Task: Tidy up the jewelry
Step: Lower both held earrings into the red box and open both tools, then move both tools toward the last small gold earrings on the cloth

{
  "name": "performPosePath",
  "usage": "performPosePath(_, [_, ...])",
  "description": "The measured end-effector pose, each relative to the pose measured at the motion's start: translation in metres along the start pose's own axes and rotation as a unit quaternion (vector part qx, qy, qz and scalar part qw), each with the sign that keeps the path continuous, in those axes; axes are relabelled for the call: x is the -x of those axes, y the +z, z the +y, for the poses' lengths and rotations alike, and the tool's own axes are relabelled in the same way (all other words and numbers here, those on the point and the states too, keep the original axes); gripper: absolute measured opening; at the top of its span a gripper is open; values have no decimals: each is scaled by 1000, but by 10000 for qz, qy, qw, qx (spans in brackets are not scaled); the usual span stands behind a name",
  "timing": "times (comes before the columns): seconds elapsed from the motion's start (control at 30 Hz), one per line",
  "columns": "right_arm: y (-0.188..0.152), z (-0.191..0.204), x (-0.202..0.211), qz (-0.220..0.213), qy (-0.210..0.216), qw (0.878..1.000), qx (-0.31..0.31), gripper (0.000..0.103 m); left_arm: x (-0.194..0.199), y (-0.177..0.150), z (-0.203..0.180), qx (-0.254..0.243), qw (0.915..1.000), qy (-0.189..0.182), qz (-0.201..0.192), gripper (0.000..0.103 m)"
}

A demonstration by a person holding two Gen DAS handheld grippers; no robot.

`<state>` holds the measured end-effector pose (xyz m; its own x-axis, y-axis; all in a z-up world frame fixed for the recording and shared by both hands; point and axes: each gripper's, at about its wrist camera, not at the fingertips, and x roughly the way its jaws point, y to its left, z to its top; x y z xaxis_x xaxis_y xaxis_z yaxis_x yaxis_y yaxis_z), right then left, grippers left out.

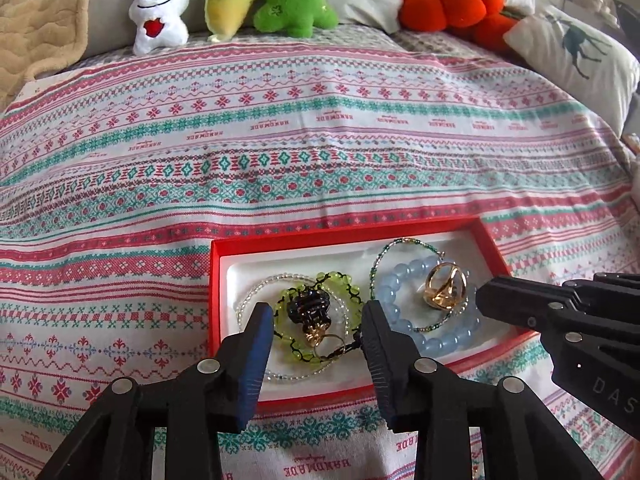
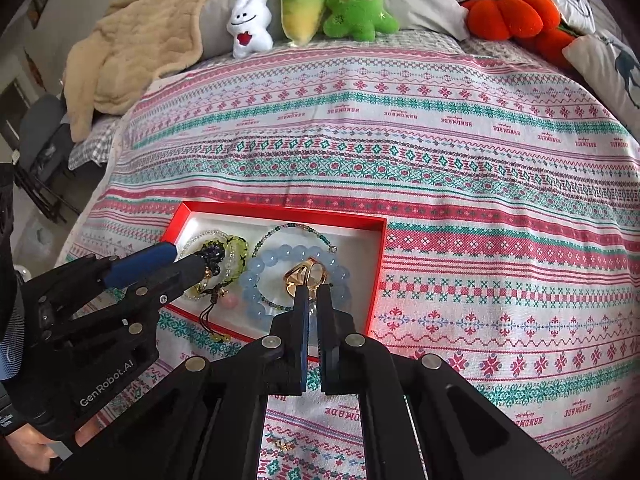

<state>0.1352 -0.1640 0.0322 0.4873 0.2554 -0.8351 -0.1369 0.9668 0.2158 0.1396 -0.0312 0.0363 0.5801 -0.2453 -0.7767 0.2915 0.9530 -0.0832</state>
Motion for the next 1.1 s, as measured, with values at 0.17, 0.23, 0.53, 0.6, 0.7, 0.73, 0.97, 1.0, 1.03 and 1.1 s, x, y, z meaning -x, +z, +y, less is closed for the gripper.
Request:
performPosePath(0.17, [-4, 5, 12, -65, 20, 9999, 114, 11, 16, -9, 3, -2, 9999, 103, -99, 61])
performPosePath(0.23, [-8, 6, 20, -138, 28, 9998, 160, 32, 22, -15, 5, 39, 9998, 171, -131, 67])
performPosePath(0.53, [-32, 8, 40, -120, -80, 9990, 421, 42, 27, -44, 15, 160, 9991, 362, 177, 83])
performPosePath(0.6, [-39, 10, 44, -110, -78, 9986, 517, 46, 27, -49, 15, 153, 9988, 367, 271, 86])
performPosePath(0.7, [-47, 11, 49, -114, -94, 9978, 643, 53, 29, -54, 13, 79, 9985, 418, 349, 89])
performPosePath(0.73, [-49, 11, 49, -122, -99, 9978, 649, 57, 29, -55, 13, 57, 9983, 447, 368, 90])
performPosePath(0.97, [-64, 1, 40, 65, -61, 9995, 305, 70, 34, -76, 17, -52, 9952, 823, 517, 95])
performPosePath(1.0, [-67, -1, 38, 126, -65, 9996, 242, 70, 35, -80, 17, -82, 9950, 834, 535, 95])
performPosePath(1.03, [-71, -3, 37, 178, -50, 9997, 188, 70, 35, -85, 17, -118, 9949, 845, 546, 95])
performPosePath(1.1, [-78, -5, 35, 239, -58, 9996, 109, 70, 35, -94, 18, -207, 9945, 845, 577, 95])
